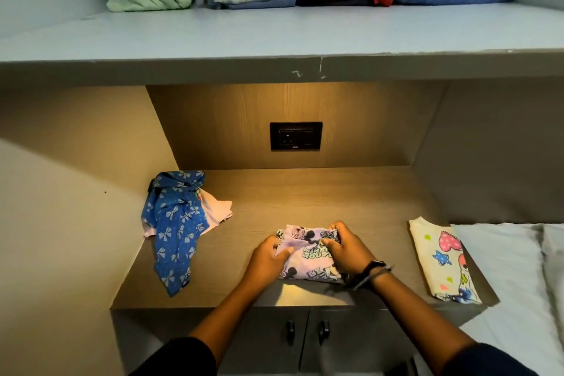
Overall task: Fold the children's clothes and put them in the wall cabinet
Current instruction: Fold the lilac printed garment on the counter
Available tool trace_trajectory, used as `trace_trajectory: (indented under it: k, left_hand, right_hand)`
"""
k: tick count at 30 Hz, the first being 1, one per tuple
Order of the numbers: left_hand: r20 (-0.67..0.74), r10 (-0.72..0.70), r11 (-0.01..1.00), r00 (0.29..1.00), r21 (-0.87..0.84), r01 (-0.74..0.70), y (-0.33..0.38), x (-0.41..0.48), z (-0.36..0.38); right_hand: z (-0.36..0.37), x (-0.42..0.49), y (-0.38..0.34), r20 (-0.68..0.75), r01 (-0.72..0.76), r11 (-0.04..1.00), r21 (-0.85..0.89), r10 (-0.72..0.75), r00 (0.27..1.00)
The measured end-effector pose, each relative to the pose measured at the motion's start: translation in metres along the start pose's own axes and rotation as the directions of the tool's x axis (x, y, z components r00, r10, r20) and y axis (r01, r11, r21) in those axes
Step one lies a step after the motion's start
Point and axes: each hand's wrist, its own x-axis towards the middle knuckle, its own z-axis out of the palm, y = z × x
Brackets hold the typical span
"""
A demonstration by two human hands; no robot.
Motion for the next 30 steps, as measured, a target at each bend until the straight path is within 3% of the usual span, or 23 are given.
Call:
trace_trajectory:
  k: [4, 6, 8, 11, 14, 17, 18, 20, 25, 27, 29, 30]
  left_hand:
    - [-0.135, -0.048, 0.99, 0.99, 0.122, 0.064, 0.008, 0.001, 0.01]
    - [-0.197, -0.047, 0.969, 0.979, 0.23, 0.093, 0.009, -0.002, 0.017]
    - [-0.251, -0.035, 0.931, 0.967, 0.344, 0.123, 0.008, -0.005, 0.024]
    - [-0.41, -0.098, 0.912, 0.907, 0.329, 0.247, 0.015, -0.013, 0.026]
    - [-0.503, -0.324, 0.905, 0.801, 0.082, 0.417, 0.022, -0.024, 0.028]
    - [-0.271, -0.664, 0.747, 0.697, -0.281, 0.603, 0.033, -0.033, 0.038]
    - [-0.162, -0.709, 0.681, 0.686, -0.411, 0.606, 0.038, -0.033, 0.042]
    - [-0.014, -0.68, 0.608, 0.733, -0.57, 0.553, 0.048, -0.032, 0.049]
    - [0.151, -0.558, 0.582, 0.816, -0.63, 0.515, 0.072, -0.027, 0.056]
    - [0.208, -0.479, 0.578, 0.853, -0.656, 0.485, 0.087, -0.024, 0.066]
    - [0.181, -0.414, 0.616, 0.892, -0.666, 0.421, 0.108, -0.023, 0.081]
    - [0.132, -0.385, 0.656, 0.914, -0.657, 0.371, 0.119, -0.023, 0.089]
  right_hand:
    - [0.015, 0.002, 0.014, -0.16, -0.145, 0.966, -0.215, 0.111, 0.981]
    - [0.021, -0.004, 0.023, -0.274, -0.121, 0.912, -0.393, 0.009, 0.962]
    - [0.021, -0.004, 0.027, -0.31, -0.058, 0.885, -0.463, -0.1, 0.945]
    - [0.012, 0.006, 0.02, -0.17, -0.027, 0.9, -0.435, -0.053, 0.984]
    - [0.006, 0.018, 0.013, 0.032, -0.028, 0.874, -0.486, 0.05, 0.998]
    - [0.007, 0.018, 0.01, 0.108, -0.126, 0.96, -0.248, 0.157, 0.982]
    - [0.007, 0.017, 0.008, 0.143, -0.159, 0.969, -0.188, 0.187, 0.972]
    - [0.006, 0.013, 0.003, 0.208, -0.232, 0.967, -0.103, 0.249, 0.946]
    - [-0.02, -0.011, 0.007, 0.254, -0.384, 0.883, 0.272, 0.319, 0.913]
    - [-0.036, -0.027, 0.01, 0.133, -0.322, 0.876, 0.358, 0.293, 0.947]
    - [-0.051, -0.044, 0.016, -0.22, -0.166, 0.98, 0.11, 0.187, 0.957]
    - [-0.057, -0.055, 0.015, -0.363, -0.057, 0.998, -0.002, 0.052, 0.93]
